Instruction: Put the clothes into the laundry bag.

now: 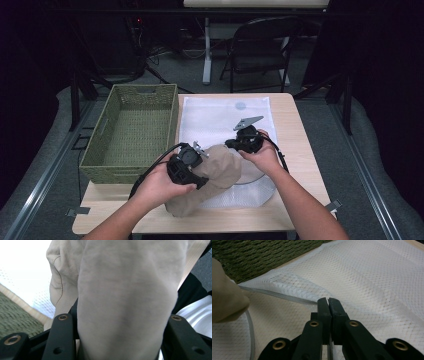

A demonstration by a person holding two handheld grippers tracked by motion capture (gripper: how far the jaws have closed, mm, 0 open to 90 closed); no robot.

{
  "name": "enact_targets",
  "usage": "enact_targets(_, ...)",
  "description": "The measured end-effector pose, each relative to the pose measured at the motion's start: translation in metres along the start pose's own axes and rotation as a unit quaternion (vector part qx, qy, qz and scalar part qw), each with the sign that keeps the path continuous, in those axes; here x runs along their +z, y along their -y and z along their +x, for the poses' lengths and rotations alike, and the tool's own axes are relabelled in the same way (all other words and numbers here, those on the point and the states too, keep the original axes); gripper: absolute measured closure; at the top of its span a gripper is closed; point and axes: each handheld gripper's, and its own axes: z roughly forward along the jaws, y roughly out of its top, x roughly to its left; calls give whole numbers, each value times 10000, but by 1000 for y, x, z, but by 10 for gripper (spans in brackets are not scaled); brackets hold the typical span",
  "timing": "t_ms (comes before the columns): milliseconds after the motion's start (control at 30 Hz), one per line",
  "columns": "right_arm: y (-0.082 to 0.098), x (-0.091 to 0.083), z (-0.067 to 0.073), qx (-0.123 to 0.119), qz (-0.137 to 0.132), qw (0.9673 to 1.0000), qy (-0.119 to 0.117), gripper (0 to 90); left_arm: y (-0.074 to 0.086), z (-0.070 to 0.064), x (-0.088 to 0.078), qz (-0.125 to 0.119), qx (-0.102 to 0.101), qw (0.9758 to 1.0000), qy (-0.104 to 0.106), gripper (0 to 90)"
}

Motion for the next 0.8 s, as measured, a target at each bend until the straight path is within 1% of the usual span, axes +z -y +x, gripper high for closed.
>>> enact_targets(33, 0, 0, 0, -2, -5, 10000, -1, 880, 0, 0, 0, 0, 0, 10000, 0, 494)
enact_targets(133, 0, 0, 1, -23, 17, 10000, -5, 880, 2, 0, 7, 32, -22, 10000, 20, 494)
enact_targets(167, 0, 0, 1, -24, 21, 10000, -6, 880, 3, -1, 9, 0, -63, 10000, 36, 494)
enact_targets(233, 0, 0, 1, -22, 18, 10000, -8, 880, 3, 0, 10, 28, -41, 10000, 45, 494)
enact_targets(367, -1, 0, 2, -50, 10, 10000, -10, 880, 6, -1, 19, 51, -88, 9999, 100, 494)
enact_targets(667, -1, -1, 4, -66, -3, 10000, -33, 880, 9, -1, 33, 122, -159, 9997, 105, 494)
enact_targets(733, -2, -2, 4, -65, -14, 10000, -25, 880, 10, -1, 36, 102, -195, 9997, 106, 495)
enact_targets(800, -2, -2, 4, -75, -21, 10000, -34, 880, 10, 0, 37, 91, -187, 9997, 102, 495)
